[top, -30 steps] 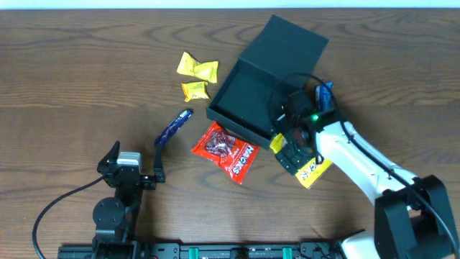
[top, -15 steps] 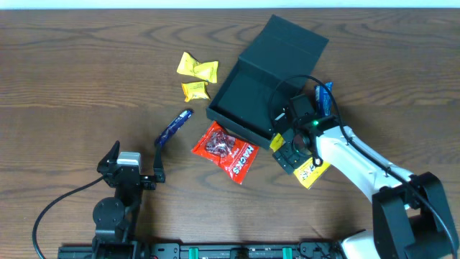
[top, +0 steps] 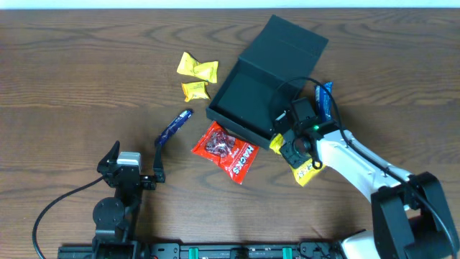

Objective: Pack container
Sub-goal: 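Lift the yellow bag and lower it into the black box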

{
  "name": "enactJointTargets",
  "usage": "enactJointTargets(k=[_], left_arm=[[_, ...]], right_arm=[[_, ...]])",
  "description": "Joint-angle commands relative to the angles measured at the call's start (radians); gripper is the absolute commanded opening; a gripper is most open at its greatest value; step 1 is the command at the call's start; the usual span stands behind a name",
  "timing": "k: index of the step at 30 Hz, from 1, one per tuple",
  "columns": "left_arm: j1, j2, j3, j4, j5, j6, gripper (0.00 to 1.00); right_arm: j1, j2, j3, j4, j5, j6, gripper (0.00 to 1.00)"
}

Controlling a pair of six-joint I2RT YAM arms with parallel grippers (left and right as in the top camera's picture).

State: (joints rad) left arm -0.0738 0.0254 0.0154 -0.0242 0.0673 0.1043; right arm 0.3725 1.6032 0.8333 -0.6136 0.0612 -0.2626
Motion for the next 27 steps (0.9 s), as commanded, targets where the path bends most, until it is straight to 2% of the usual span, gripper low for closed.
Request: enactJointTargets(k=[1, 2, 5, 10, 14, 27], left_arm=[[-0.002, -0.002, -0.011, -0.046, 0.001, -0.004, 0.95], [-0.002, -0.002, -0.011, -0.047, 0.001, -0.003, 0.95], [-0.002, -0.002, -0.011, -0.047, 0.001, -0.004, 0.95], [-0.002, -0.002, -0.011, -0.047, 0.001, -0.004, 0.95], [-0.002, -0.002, -0.011, -0.047, 0.001, -0.004, 0.95], [-0.002, -0.002, -0.011, -0.047, 0.001, -0.004, 0.95]], right_arm=[[-0.014, 0.009, -0.013, 0.000, -0.009, 0.037, 0.35], [-0.014, 0.009, -0.013, 0.000, -0.009, 0.043, 0.35], [-0.014, 0.009, -0.013, 0.000, -0.009, 0.049, 0.22], [-0.014, 0.009, -0.013, -0.007, -0.010, 0.050, 0.28], [-0.012, -0.019, -0.013, -0.009, -0.010, 0.068, 0.27], [-0.011, -0.335, -0.010, -0.095, -0.014, 0.125, 0.25]])
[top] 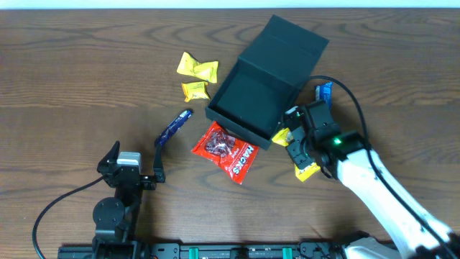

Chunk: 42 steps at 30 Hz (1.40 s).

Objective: Pack container
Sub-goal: 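Lift the yellow bag and lower it into the black box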

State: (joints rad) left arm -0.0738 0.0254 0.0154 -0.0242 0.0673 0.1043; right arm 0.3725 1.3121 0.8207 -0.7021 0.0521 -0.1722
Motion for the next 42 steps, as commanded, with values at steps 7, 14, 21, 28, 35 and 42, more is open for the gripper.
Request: enactJointTargets(k=[7, 14, 21, 28, 35, 42], left_arm=[[-0.002, -0.002, -0.011, -0.047, 0.001, -0.004, 0.95], [-0.002, -0.002, -0.011, -0.046, 0.001, -0.004, 0.95], [-0.002, -0.002, -0.011, -0.047, 0.001, -0.004, 0.95], [-0.002, -0.002, -0.011, -0.047, 0.001, -0.004, 0.95], [-0.002, -0.002, -0.011, -0.047, 0.001, -0.003, 0.95], [-0.002, -0.002, -0.011, -0.047, 0.001, -0.003, 0.95]], right_arm=[[-0.011, -0.111, 0.045, -0.010, -0.119, 0.063, 0.22], [-0.012, -0.108, 0.093, 0.101, -0.178, 0.187, 0.21], [-0.012, -0.021, 0.096, 0.304, -0.297, 0.361, 0.15], [-0.012, 0.161, 0.096, 0.517, -0.361, 0.638, 0.15], [-0.012, 0.200, 0.096, 0.616, -0.382, 0.703, 0.17], [-0.012, 0.200, 0.096, 0.615, -0.369, 0.850, 0.20]])
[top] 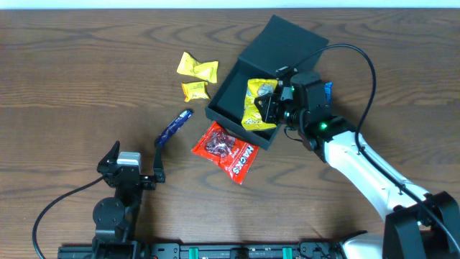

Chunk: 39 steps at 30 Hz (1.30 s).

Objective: Pack container

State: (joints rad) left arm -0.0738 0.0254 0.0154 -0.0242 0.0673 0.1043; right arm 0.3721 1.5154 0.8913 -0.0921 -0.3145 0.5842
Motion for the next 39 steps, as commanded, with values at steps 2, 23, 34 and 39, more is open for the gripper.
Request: enactJointTargets(k=[2, 23, 34, 39], left_arm=[[-0.002, -0.002, -0.011, -0.047, 0.001, -0.004, 0.95], [-0.002, -0.002, -0.011, -0.047, 0.001, -0.004, 0.95], [-0.002, -0.002, -0.011, -0.046, 0.001, -0.003, 0.95], [-0.002, -0.002, -0.011, -0.047, 0.001, -0.004, 0.95]], right_arm=[[-0.011, -0.004, 0.026, -0.011, 0.027, 0.184, 0.19], [0.018, -0.004, 0.050, -0.160, 0.211, 0.396, 0.15], [0.074, -0.004, 0.423, -0.732, 0.110, 0.314, 0.99], [0.068, 0.004, 0.428, -0.720, 0.073, -0.137, 0.99]])
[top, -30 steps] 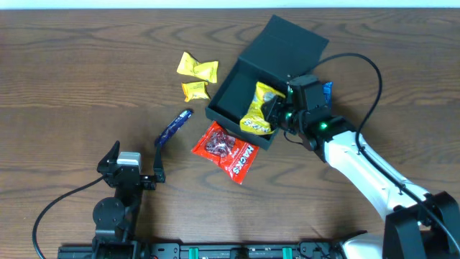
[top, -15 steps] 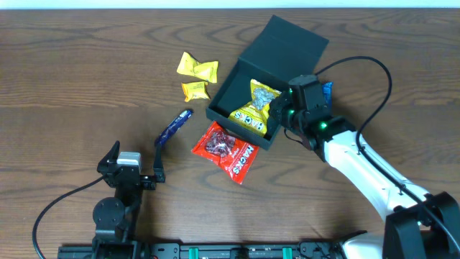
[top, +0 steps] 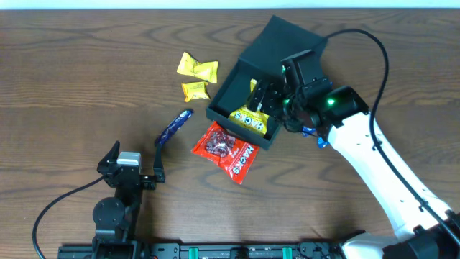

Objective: Pack container

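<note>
The black box stands open in the overhead view, its lid leaning back to the far right. A yellow snack packet lies inside against the near wall. My right gripper reaches into the box and appears shut on the packet's upper end. A red packet lies just in front of the box, and a blue wrapper to its left. Yellow candies lie left of the box. My left gripper rests open at the near left.
A small blue packet peeks out from under the right arm, right of the box. The right arm's cable arcs over the lid. Bare wooden table stretches to the left and far side.
The right gripper has gone from above the box's middle down into it. The yellow packet now rests against the near wall inside. The left arm has not moved.
The right gripper was down on the yellow packet on the table at the box's near right corner. Then it held the packet just off the table, then over the open box. Now the packet is inside the box.
</note>
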{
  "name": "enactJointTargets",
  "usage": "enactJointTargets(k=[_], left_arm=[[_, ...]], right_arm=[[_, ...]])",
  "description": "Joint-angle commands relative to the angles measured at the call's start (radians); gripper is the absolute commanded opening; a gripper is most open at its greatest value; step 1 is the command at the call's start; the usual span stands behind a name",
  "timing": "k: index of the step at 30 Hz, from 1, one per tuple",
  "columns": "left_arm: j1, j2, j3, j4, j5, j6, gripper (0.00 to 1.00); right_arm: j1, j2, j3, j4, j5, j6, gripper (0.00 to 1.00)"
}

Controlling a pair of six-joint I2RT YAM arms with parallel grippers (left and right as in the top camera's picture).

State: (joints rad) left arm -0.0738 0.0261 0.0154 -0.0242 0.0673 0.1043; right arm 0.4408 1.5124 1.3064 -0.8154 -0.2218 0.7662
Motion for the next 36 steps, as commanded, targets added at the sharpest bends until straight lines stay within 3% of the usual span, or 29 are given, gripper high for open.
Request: enactJointTargets(k=[1, 13, 17, 25, 30, 36], left_arm=[[-0.002, -0.002, -0.011, -0.047, 0.001, -0.004, 0.95], [-0.002, -0.002, -0.011, -0.046, 0.001, -0.004, 0.95], [-0.002, -0.002, -0.011, -0.047, 0.001, -0.004, 0.95], [-0.002, -0.002, -0.011, -0.047, 0.001, -0.004, 0.95], [-0.002, -0.002, -0.011, -0.047, 0.001, -0.004, 0.95], [-0.002, -0.002, -0.011, -0.047, 0.001, -0.004, 0.95]], right_arm=[[-0.002, 0.013, 0.013, 0.002, -0.021, -0.409, 0.99], [-0.002, 0.061, 0.013, -0.041, 0.000, -1.690, 0.99], [-0.002, 0.077, 0.014, -0.035, 0.092, -1.971, 0.97], [-0.003, 0.160, 0.029, -0.004, 0.134, -2.432, 0.95], [-0.006, 0.274, 0.152, -0.082, 0.130, -2.569, 0.94], [-0.005, 0.317, 0.219, -0.139, 0.183, -2.616, 0.91]])
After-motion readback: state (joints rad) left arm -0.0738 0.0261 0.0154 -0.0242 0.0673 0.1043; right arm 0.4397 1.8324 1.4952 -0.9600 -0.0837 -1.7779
